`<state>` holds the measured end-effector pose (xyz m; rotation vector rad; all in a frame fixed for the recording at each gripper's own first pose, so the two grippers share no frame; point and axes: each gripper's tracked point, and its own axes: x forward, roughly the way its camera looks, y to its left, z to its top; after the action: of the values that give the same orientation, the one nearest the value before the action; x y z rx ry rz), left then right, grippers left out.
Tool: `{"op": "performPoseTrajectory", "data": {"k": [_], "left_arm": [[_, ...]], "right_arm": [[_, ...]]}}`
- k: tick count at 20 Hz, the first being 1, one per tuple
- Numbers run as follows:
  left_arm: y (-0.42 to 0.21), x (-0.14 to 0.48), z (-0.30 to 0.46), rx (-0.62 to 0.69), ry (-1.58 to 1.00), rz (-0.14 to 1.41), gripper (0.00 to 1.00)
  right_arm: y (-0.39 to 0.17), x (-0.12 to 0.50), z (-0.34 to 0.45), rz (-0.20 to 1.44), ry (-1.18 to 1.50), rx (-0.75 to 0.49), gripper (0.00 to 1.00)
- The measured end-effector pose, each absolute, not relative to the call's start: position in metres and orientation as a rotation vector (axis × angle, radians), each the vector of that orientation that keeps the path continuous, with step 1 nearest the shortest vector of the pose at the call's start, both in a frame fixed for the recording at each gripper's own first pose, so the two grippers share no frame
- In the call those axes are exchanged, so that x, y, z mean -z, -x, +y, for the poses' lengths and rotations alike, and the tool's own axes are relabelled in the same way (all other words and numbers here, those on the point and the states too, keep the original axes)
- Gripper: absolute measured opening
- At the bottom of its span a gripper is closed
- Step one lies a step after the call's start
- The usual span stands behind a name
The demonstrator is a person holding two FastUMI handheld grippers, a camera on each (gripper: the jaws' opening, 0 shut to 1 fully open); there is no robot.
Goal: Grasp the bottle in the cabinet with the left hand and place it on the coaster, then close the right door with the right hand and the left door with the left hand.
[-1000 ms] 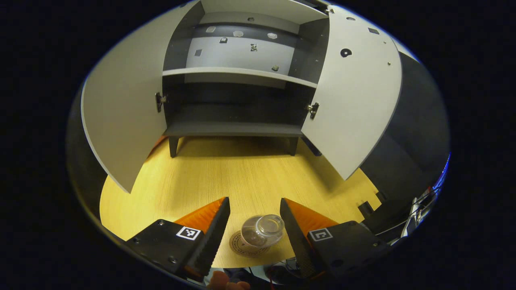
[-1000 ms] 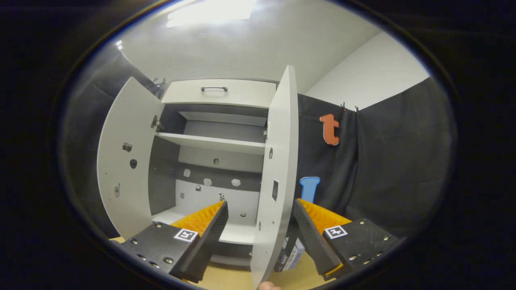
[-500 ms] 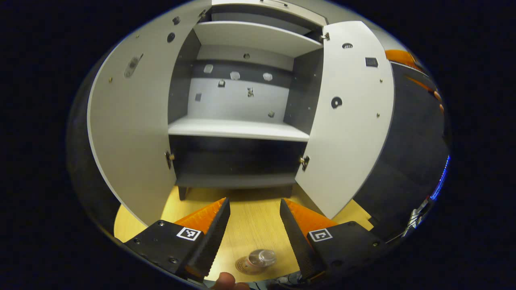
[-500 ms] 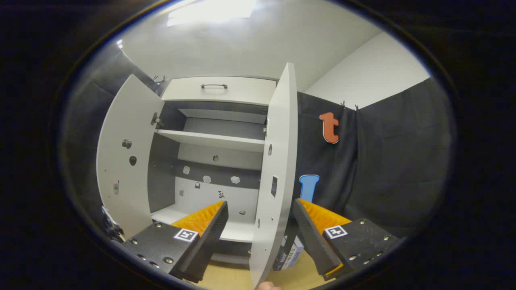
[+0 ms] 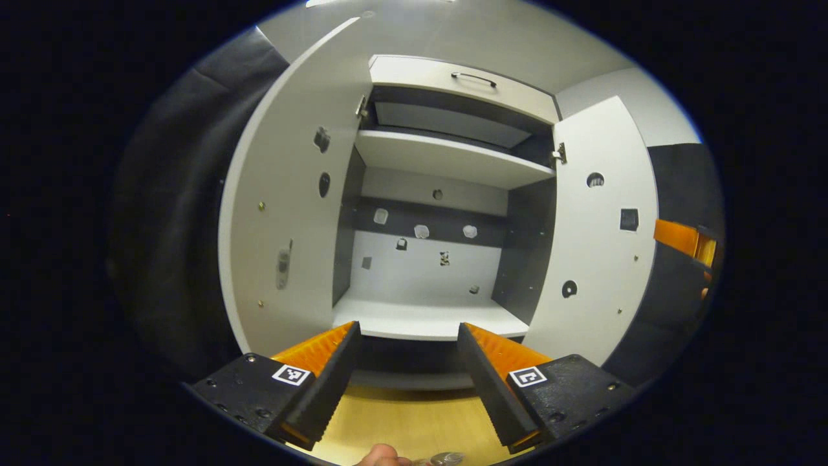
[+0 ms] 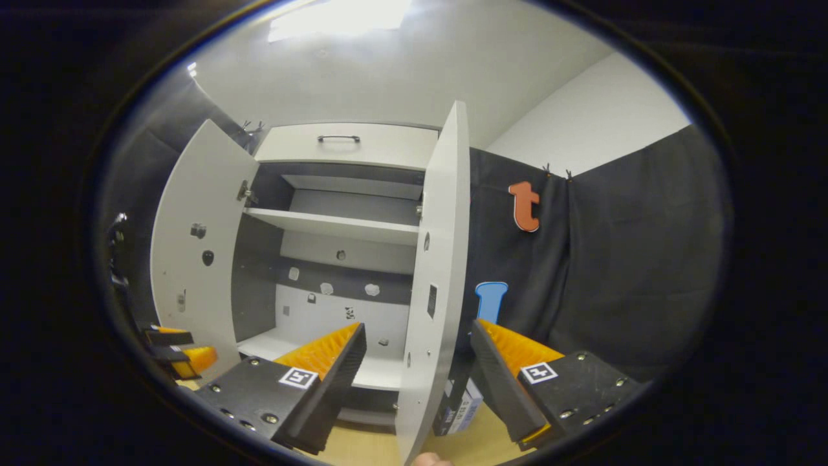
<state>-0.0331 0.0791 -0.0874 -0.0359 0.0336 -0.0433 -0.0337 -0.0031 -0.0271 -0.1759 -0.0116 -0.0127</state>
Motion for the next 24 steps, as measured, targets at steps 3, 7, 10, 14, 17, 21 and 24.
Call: {"op": "performPoseTrajectory", "data": {"k": [3,7,10,14,17,21,24], "left_arm": [[0.034,0.059,0.103,-0.032,0.007,-0.022,0.96],[0.04,0.032,0.126,-0.099,-0.029,-0.076,0.91],[0.043,0.023,0.133,-0.122,-0.014,-0.096,0.95],[0.045,0.019,0.142,-0.149,-0.01,-0.108,0.95],[0.046,0.02,0.146,-0.161,-0.013,-0.108,0.95],[0.045,0.022,0.149,-0.17,-0.006,-0.104,0.95],[0.045,0.026,0.154,-0.181,0.003,-0.099,0.95]], "right_arm": [[0.031,0.026,-0.005,-0.015,0.175,0.018,0.98],[0.027,0.027,-0.009,-0.015,0.176,0.026,0.98],[0.025,0.027,-0.016,-0.019,0.188,0.044,0.98],[0.021,0.022,-0.046,-0.044,0.226,0.136,0.98],[0.022,0.02,-0.067,-0.055,0.227,0.202,0.98],[0.018,0.022,-0.069,-0.064,0.191,0.194,0.95],[0.02,0.013,-0.071,-0.097,0.193,0.205,0.95]]}}
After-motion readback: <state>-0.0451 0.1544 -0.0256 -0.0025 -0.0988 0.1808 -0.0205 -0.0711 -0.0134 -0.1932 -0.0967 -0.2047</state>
